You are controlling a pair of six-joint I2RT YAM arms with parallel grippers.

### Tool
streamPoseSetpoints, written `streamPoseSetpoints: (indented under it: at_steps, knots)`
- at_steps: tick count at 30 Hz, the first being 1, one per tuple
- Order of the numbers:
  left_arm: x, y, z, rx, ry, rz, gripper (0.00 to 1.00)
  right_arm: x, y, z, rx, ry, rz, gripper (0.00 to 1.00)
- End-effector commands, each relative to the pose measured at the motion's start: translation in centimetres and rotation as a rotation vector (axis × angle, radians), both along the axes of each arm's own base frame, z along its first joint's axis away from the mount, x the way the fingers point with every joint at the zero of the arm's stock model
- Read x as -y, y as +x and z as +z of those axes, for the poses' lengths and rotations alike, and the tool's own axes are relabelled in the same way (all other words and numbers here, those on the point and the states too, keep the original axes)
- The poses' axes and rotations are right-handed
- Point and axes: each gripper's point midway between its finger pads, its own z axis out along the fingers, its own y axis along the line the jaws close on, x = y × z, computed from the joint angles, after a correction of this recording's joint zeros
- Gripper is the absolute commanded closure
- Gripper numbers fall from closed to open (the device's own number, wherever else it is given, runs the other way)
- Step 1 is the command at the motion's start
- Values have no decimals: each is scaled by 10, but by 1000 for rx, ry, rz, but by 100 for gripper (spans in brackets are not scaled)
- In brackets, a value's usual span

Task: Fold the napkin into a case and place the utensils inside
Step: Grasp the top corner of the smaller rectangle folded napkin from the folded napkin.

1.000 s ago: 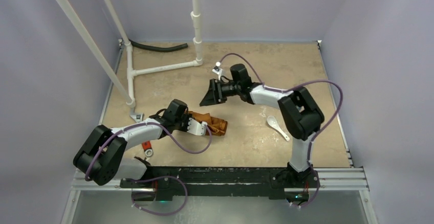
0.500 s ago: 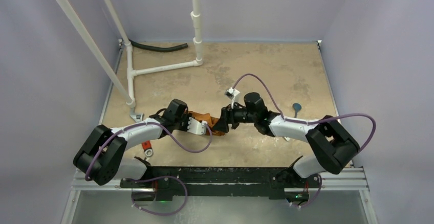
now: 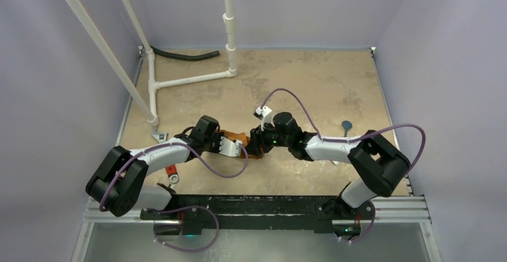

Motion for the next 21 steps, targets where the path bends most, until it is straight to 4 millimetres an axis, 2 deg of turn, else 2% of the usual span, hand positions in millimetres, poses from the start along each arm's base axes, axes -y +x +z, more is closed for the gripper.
streamPoseSetpoints:
  at_steps: [1, 4, 6, 8, 10, 13, 15, 17, 21]
  knots:
    - [-24, -59, -43, -257, 81, 11, 100, 2, 17, 36, 134, 22, -33, 38]
    - [-24, -58, -43, -248, 81, 12, 100, 2, 14, 27, 126, -2, -6, 51]
    - [-24, -58, -43, -248, 80, 17, 100, 1, 8, 26, 111, 14, 21, 53]
    - [-23, -57, -41, -249, 74, 21, 100, 6, 6, 24, 112, 4, 4, 48]
    - [-23, -56, -40, -248, 76, 23, 100, 14, 8, 24, 125, -27, -19, 35]
    - [-23, -57, -41, -250, 78, 20, 100, 16, 3, 33, 139, -11, -3, 29]
    - [-23, -56, -41, -247, 77, 20, 100, 13, -1, 33, 126, 11, 7, 33]
    - [-22, -55, -40, -243, 75, 22, 100, 12, -9, 28, 96, 28, 27, 42]
    - [-21, -53, -38, -239, 72, 28, 100, 9, -17, 22, 62, 45, 44, 50]
